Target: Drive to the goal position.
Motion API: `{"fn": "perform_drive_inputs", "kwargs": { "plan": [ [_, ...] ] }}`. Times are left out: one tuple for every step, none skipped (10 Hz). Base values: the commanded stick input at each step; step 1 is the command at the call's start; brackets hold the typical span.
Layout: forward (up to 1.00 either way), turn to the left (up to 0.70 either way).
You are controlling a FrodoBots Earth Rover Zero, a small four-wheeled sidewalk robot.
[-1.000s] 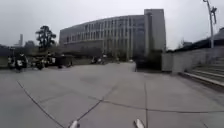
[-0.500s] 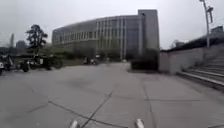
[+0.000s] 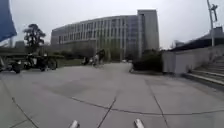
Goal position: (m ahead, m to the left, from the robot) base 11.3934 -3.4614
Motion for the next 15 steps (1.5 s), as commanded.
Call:
{"fn": "perform_drive_inputs", "kwargs": {
  "plan": [
    [1.00, 0.02],
    [1.00, 0.02],
    [1.00, 0.02],
    [1.00, 0.02],
    [1.00, 0.02],
    [1.00, -0.29],
    [1.00, -0.38],
    [1.00, -0.38],
    [1.00, -0.05],
    [1.00, 0.02],
    [1.00, -0.38],
    [1.00, -0.19],
    [1.00, -0.13],
    [1.00, -0.38],
    [1.00, -0.12]
  ]
}}
